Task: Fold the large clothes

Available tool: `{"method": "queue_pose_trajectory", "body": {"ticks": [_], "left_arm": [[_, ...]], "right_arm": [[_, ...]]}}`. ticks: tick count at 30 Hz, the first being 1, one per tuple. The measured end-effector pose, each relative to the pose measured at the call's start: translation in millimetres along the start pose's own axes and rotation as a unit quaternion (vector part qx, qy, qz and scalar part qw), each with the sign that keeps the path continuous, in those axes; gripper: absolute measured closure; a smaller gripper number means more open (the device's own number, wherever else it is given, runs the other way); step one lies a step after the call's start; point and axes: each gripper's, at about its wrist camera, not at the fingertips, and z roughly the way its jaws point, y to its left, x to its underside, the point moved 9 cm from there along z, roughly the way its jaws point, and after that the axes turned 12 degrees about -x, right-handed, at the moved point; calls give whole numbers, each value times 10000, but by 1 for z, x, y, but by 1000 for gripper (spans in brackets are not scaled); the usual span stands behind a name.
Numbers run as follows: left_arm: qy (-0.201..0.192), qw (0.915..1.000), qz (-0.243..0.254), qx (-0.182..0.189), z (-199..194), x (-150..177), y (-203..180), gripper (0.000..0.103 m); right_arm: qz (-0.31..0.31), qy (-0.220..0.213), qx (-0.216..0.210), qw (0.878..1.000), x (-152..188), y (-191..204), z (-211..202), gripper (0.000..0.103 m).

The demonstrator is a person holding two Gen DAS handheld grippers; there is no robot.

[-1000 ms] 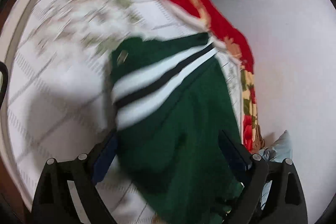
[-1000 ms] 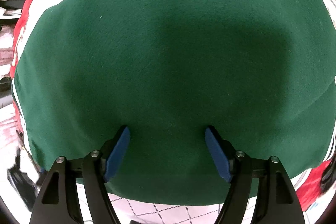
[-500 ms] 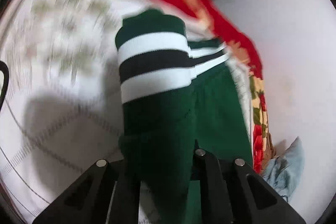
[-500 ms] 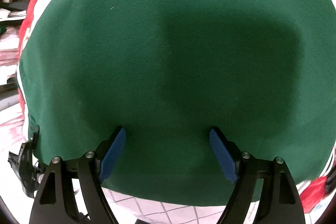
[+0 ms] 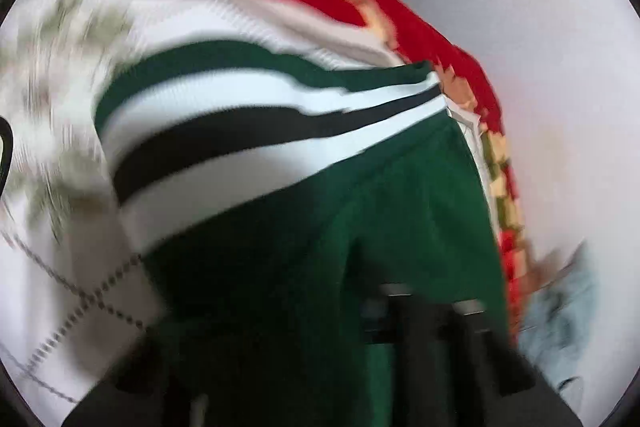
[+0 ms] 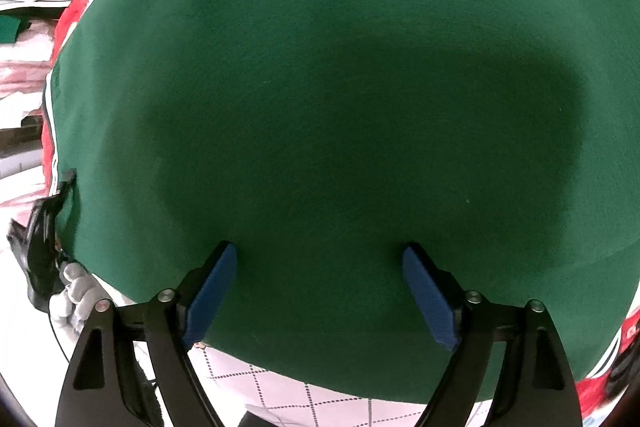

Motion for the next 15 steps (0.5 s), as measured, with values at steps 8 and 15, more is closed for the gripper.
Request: {"method": "queue_pose_trajectory", "body": {"ticks": [8, 15], "left_arm": [[-928, 9921, 717, -438, -65, -67, -3, 95], [-1743, 9649, 1735, -921, -113, -87, -4, 95]], "right_arm": [[280, -919, -464, 9943, 5, -18, -90, 16], [761, -853, 185, 9933, 42, -89, -70, 16]]}}
